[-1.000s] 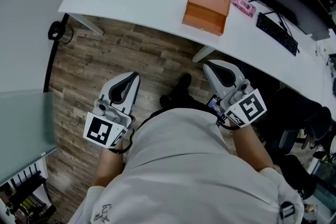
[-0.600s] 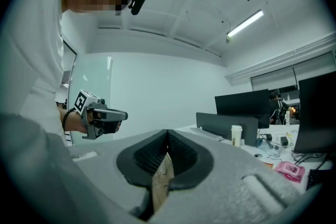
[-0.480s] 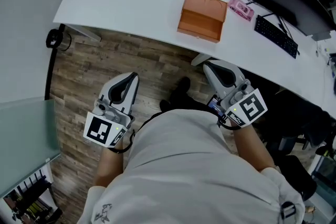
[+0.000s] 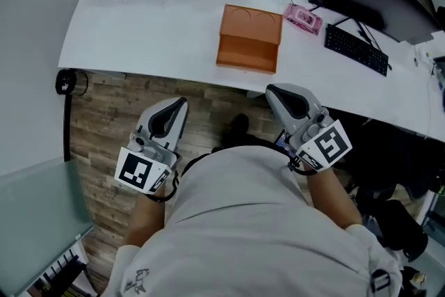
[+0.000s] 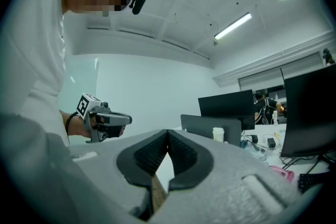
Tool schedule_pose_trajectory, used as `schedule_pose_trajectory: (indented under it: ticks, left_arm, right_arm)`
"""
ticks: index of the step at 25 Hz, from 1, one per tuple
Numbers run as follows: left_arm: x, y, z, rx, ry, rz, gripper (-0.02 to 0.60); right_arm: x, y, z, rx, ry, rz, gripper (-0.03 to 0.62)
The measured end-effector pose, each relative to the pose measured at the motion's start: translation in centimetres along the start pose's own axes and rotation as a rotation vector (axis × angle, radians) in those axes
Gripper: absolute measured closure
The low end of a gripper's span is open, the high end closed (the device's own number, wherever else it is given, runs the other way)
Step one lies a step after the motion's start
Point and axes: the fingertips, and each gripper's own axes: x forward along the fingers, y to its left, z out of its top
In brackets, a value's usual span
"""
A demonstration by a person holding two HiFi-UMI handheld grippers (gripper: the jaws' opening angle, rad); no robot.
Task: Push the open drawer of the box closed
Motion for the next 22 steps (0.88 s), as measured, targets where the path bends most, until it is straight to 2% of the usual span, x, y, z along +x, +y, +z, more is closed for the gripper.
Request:
schedule_pose_trajectory:
  ticks: [9,22]
  left_arm:
    - [7.5,-1.3,1.4,0.026,-0.004,-0.112,0.581]
    - [12.8,0.7,1.4,0.023,0.006,-0.259,0.581]
  right_arm:
    - [-2.1,-5.2,0.1,0.004,0.017,-0.069,0.592]
    - [-0.4,-8.0,-1.6,0.011,0.085,-0.168,0.592]
